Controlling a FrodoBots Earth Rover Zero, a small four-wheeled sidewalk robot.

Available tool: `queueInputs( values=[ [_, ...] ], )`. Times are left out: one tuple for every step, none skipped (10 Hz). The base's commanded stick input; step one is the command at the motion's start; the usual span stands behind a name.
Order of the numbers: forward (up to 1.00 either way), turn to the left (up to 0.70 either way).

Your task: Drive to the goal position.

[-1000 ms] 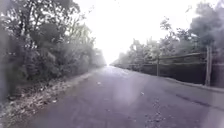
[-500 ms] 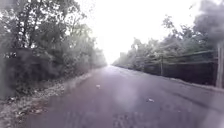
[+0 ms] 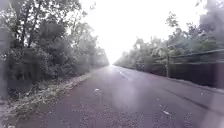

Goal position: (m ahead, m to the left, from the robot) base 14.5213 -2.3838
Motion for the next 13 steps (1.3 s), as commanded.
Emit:
queueInputs(
  values=[
    [1.0, 0.0],
    [1.0, 0.0],
    [1.0, 0.0],
    [1.0, 0.0],
    [1.0, 0.0],
    [1.0, 0.0],
    [1.0, 0.0],
    [1.0, -0.03],
    [1.0, -0.17],
    [1.0, -0.29],
    [1.0, -0.33],
    [1.0, -0.33],
    [1.0, -0.33]
  ],
)
